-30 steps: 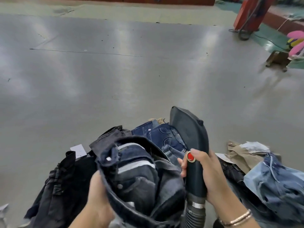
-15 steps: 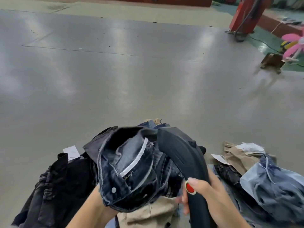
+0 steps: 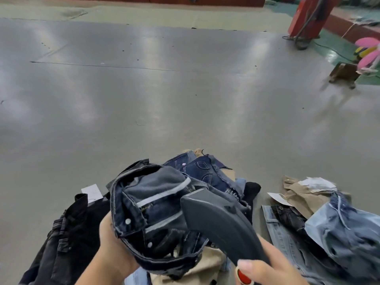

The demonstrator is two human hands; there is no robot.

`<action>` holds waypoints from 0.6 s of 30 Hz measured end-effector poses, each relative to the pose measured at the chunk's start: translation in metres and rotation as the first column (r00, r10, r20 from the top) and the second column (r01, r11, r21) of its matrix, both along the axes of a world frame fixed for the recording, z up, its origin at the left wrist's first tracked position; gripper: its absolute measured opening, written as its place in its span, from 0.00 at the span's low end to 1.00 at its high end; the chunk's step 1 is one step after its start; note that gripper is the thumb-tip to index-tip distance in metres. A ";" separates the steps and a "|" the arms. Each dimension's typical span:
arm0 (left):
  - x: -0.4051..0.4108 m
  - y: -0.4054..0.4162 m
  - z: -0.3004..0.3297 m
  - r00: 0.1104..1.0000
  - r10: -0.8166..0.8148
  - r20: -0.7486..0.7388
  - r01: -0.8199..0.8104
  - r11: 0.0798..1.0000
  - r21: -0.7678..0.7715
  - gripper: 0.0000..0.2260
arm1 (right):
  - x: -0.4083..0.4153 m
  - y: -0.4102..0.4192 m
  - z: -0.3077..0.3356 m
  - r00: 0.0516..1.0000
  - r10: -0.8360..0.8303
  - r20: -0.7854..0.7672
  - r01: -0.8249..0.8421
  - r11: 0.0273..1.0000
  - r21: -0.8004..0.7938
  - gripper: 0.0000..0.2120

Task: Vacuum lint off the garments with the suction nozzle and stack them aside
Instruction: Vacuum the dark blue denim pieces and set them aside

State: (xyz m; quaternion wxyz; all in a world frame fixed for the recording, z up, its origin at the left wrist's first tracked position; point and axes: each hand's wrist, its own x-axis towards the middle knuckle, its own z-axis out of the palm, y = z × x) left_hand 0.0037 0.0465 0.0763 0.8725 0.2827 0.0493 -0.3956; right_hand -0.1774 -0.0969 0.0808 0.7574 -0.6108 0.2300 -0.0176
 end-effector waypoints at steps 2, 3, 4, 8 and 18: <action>-0.003 -0.001 0.004 0.993 -0.015 0.118 0.020 0.999 -0.045 0.25 | 0.006 -0.002 0.005 0.999 0.037 -0.001 -0.037 0.999 -0.005 0.38; 0.000 0.002 -0.006 0.987 -0.082 0.141 0.075 0.996 0.050 0.23 | 0.007 -0.003 0.007 0.999 0.040 0.002 -0.040 0.999 -0.012 0.37; 0.002 0.005 -0.015 0.996 -0.051 0.072 0.036 0.981 0.191 0.19 | 0.006 -0.006 0.006 1.000 0.015 -0.013 -0.015 1.000 -0.015 0.37; -0.004 0.011 -0.007 0.979 0.097 0.181 -0.146 0.948 0.283 0.12 | -0.001 -0.016 0.009 0.986 -0.165 -0.007 0.164 0.971 0.173 0.23; -0.004 0.008 -0.008 0.972 -0.112 0.207 0.096 0.992 0.087 0.32 | 0.002 -0.013 0.006 0.997 -0.026 -0.077 0.036 0.990 0.140 0.22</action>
